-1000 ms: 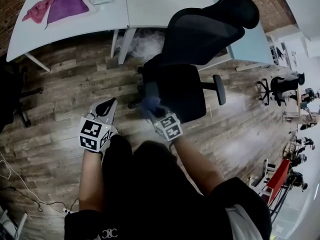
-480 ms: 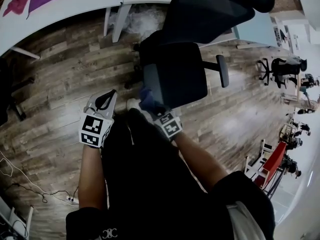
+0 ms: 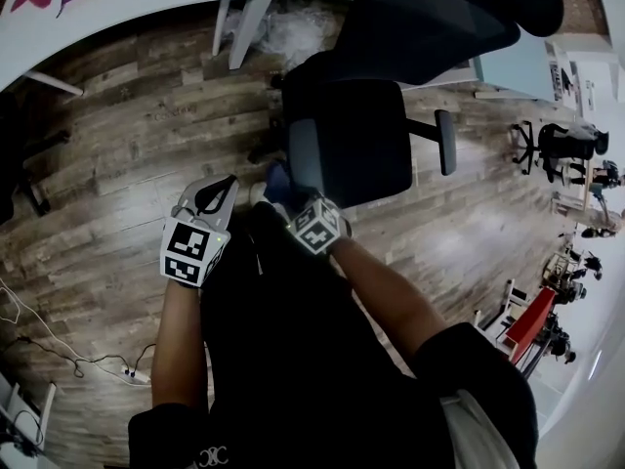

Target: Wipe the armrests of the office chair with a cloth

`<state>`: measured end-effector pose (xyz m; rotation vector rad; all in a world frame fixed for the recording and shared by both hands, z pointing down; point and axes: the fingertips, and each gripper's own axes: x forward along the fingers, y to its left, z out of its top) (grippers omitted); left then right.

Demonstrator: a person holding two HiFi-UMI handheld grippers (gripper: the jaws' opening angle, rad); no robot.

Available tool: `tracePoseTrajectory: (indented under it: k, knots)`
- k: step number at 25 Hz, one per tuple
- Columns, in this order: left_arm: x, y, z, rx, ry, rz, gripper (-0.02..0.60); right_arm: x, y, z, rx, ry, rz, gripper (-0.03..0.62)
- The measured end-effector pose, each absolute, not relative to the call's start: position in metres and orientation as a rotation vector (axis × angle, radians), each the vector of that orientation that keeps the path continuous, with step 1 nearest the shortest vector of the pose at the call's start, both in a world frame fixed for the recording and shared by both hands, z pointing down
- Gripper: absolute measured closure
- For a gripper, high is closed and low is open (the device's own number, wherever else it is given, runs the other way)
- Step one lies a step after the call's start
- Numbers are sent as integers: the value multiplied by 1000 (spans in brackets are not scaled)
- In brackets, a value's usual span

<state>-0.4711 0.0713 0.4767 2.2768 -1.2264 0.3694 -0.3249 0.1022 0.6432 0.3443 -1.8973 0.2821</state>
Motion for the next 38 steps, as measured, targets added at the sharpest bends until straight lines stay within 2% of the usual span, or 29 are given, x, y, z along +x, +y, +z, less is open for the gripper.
tracePoseTrajectory:
  k: [28,38]
  knots:
    - [-485,87,472,2112,-1464,402,575,-390,-82,631,303,-1935,-96,523]
    - [-484,78,477,2048,-1495,423,575,-345,-127,631,486,-1928,81,523]
